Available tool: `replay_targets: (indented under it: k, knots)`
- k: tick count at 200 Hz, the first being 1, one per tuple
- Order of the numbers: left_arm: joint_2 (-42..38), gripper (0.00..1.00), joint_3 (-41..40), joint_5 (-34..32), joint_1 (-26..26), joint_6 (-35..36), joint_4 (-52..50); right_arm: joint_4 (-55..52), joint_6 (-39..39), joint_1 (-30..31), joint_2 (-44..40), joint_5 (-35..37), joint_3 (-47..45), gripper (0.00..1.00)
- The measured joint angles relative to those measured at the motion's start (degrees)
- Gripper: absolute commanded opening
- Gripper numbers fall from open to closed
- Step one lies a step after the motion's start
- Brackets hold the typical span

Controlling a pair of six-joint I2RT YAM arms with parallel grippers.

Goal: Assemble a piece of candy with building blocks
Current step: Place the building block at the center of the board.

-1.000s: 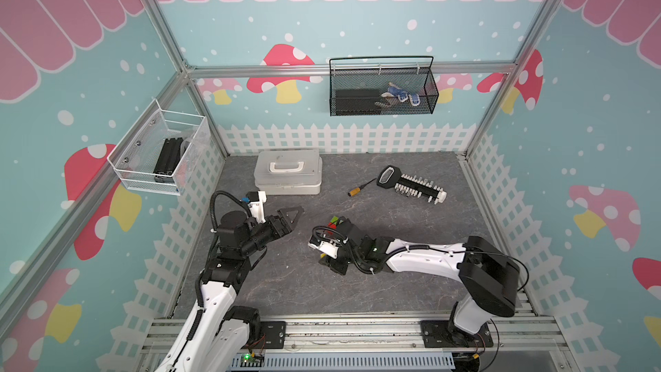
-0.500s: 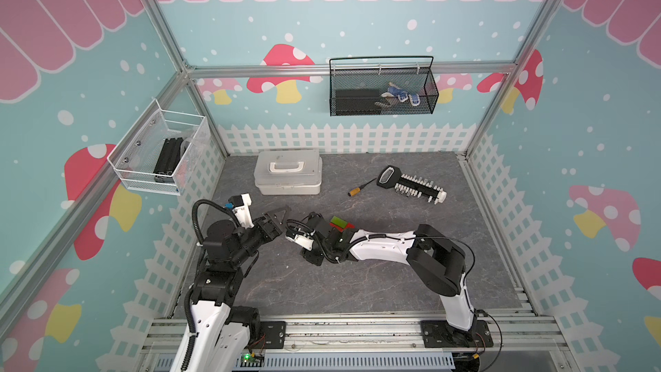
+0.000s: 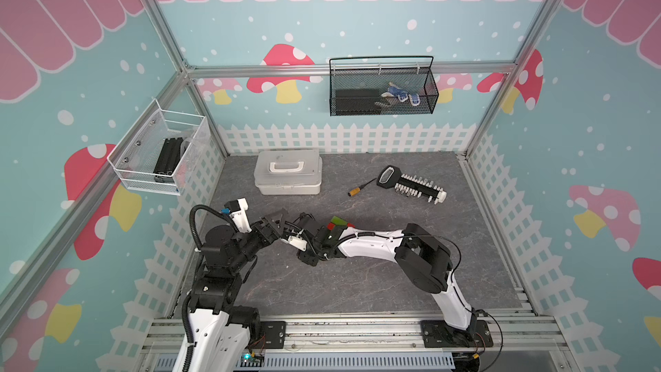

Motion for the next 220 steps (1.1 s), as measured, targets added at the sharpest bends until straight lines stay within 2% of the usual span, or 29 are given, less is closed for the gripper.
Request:
replay_targets:
  k: [46,99,127,151,172,184,193,207,220]
  knots:
    - [0.0,0.84,-0.1,-0.3,0.0,0.0,-0.1,-1.6,0.7,0.0,0.5,-0.3,0.6,0.50]
    - [0.0,0.84,-0.1,-0.4,0.0,-0.4,-0.2,0.1,1.7,0.0,0.1,-1.4,-0.2,0.51]
    - [0.0,0.81,0.1,-0.5,0.0,-0.3,-0.6,0.8,2.4,-0.3,-3.4,-0.7,-3.2,0.50]
    - [0.0,0.66,1.1,-2.0,0.0,0.1,-1.2,0.9,2.4,-0.9,-10.3,2.1,-7.5,0.47]
    - [0.4,0.26,0.9,-2.6,0.0,0.1,-2.6,3.3,2.9,-2.6,-19.9,3.5,-12.3,0.39]
    - [0.7,0.11,0.2,-2.6,0.0,-0.5,-2.9,5.8,3.7,-4.7,-25.7,4.0,-15.4,0.31]
    - [0.8,0.01,-0.5,-2.4,0.0,-0.9,-3.0,8.0,4.9,-6.8,-29.5,4.0,-17.8,0.19]
    - [0.9,0.00,-1.9,-1.6,0.0,-2.0,-3.2,11.4,6.7,-10.7,-34.3,3.9,-21.9,0.00]
    - [1.0,0.00,-3.6,-0.3,-0.3,-3.1,-3.4,13.8,8.3,-14.2,-37.0,4.1,-25.5,0.00]
